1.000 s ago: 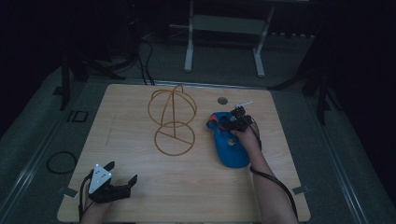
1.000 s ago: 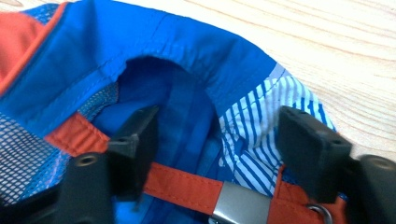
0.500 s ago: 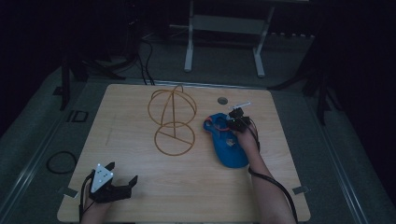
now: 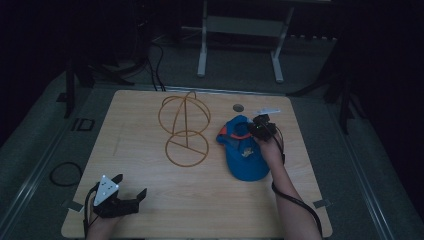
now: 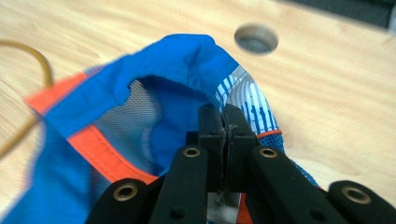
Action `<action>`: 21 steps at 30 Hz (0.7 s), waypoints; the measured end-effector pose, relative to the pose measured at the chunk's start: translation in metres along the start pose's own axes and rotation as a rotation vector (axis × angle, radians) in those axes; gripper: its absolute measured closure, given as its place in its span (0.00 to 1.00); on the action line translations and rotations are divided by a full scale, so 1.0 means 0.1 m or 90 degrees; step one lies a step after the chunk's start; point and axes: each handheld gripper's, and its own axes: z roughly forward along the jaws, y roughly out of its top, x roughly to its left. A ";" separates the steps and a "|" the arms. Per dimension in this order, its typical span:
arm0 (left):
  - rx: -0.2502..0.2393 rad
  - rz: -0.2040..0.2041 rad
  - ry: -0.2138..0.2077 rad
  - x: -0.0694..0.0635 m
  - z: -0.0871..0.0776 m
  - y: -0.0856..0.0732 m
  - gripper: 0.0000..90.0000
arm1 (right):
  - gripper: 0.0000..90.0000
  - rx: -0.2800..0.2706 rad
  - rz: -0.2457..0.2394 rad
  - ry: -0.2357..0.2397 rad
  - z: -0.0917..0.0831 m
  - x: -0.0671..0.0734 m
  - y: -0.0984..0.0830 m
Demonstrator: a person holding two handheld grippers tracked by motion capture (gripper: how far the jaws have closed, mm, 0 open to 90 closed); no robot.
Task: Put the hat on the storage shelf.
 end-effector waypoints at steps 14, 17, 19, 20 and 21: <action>-0.003 -0.007 -0.041 -0.12 -0.02 0.11 0.01 | 0.98 -0.114 -0.019 0.008 -0.76 0.14 0.21; -0.008 -0.001 -0.052 -0.20 -0.04 0.18 0.01 | 0.98 -0.141 -0.019 0.013 -0.92 0.15 0.23; -0.007 -0.005 -0.058 -0.24 -0.05 0.24 0.01 | 0.98 -0.161 -0.021 0.017 -1.04 0.16 0.24; -0.006 -0.002 -0.059 -0.25 -0.06 0.26 0.01 | 0.98 -0.169 -0.026 0.013 -1.10 0.17 0.25; -0.012 -0.001 -0.062 -0.27 -0.07 0.30 0.01 | 0.98 -0.172 -0.030 0.011 -1.14 0.18 0.26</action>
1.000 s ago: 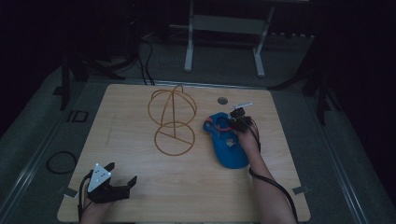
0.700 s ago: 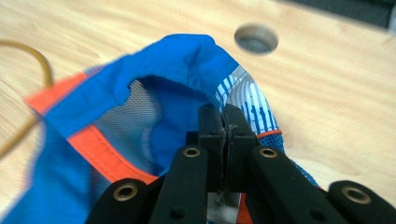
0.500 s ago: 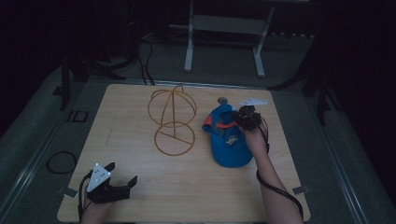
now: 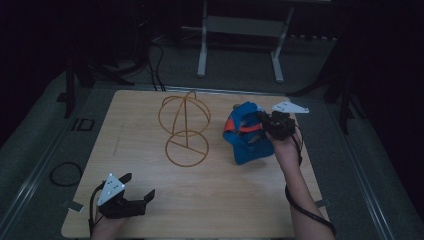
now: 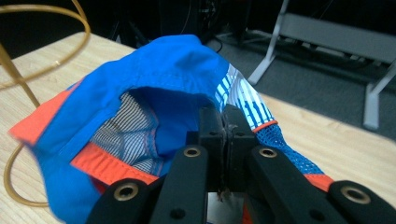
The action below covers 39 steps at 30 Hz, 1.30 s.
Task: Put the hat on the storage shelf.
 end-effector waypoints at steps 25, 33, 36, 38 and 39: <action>-0.037 0.070 -0.097 -0.50 0.08 1.17 0.01 | 0.98 -0.092 -0.075 0.028 -0.80 0.40 0.28; -0.044 0.100 -0.139 -0.71 0.23 1.44 0.01 | 0.98 -0.093 -0.103 0.045 -0.85 0.60 0.25; -0.049 0.109 -0.150 -0.79 0.28 1.53 0.01 | 0.98 -0.096 -0.111 0.056 -0.85 0.66 0.23; -0.047 0.119 -0.150 -0.83 0.31 1.61 0.01 | 0.98 -0.096 -0.115 0.063 -0.85 0.69 0.22; -0.049 0.122 -0.157 -0.85 0.34 1.64 0.01 | 0.98 -0.095 -0.116 0.066 -0.85 0.71 0.22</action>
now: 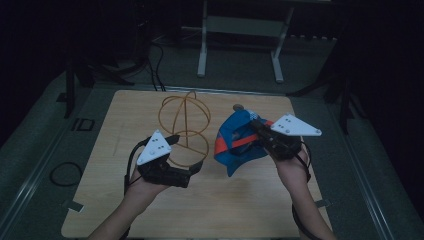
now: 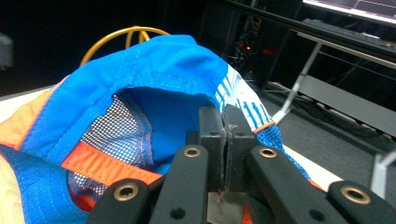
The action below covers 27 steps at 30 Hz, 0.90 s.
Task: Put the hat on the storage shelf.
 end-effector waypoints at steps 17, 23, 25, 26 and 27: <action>0.083 0.035 -0.032 -0.11 0.73 0.49 0.17 | 0.98 -0.008 -0.017 0.022 0.01 0.18 -0.02; 0.112 0.042 -0.044 -0.16 0.92 0.48 0.30 | 0.98 -0.019 -0.027 0.034 -0.02 0.26 0.01; 0.111 0.053 -0.043 -0.17 0.95 0.47 0.39 | 0.98 -0.024 -0.027 0.037 -0.03 0.28 0.01; 0.111 0.058 -0.048 -0.18 0.95 0.47 0.43 | 0.98 -0.024 -0.030 0.034 -0.04 0.29 0.00; 0.111 0.061 -0.049 -0.18 0.96 0.46 0.50 | 0.98 -0.025 -0.033 0.029 -0.04 0.30 0.00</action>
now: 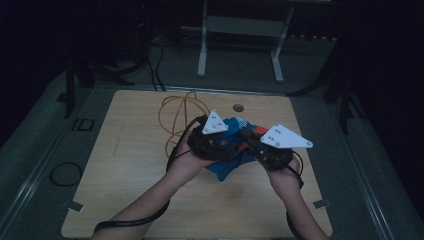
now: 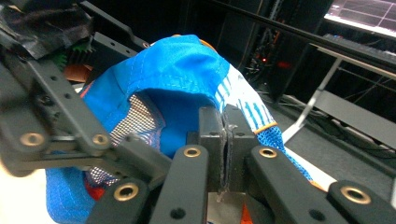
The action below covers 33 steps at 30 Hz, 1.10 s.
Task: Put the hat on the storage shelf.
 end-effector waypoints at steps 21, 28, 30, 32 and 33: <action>0.014 0.100 0.045 -0.03 -0.10 0.05 0.99 | 0.97 -0.020 0.021 0.004 -0.10 0.12 -0.11; -0.014 0.145 0.078 -0.08 -0.16 0.10 0.99 | 0.87 -0.037 0.045 0.025 -0.28 0.08 -0.15; -0.019 0.154 0.077 -0.09 -0.17 0.11 0.99 | 0.82 -0.042 0.044 0.033 -0.35 0.10 -0.15; -0.035 0.162 0.087 -0.12 -0.19 0.14 0.99 | 0.77 -0.045 0.038 0.047 -0.42 0.13 -0.15; -0.041 0.166 0.084 -0.12 -0.20 0.15 0.99 | 0.76 -0.052 0.038 0.052 -0.47 0.14 -0.15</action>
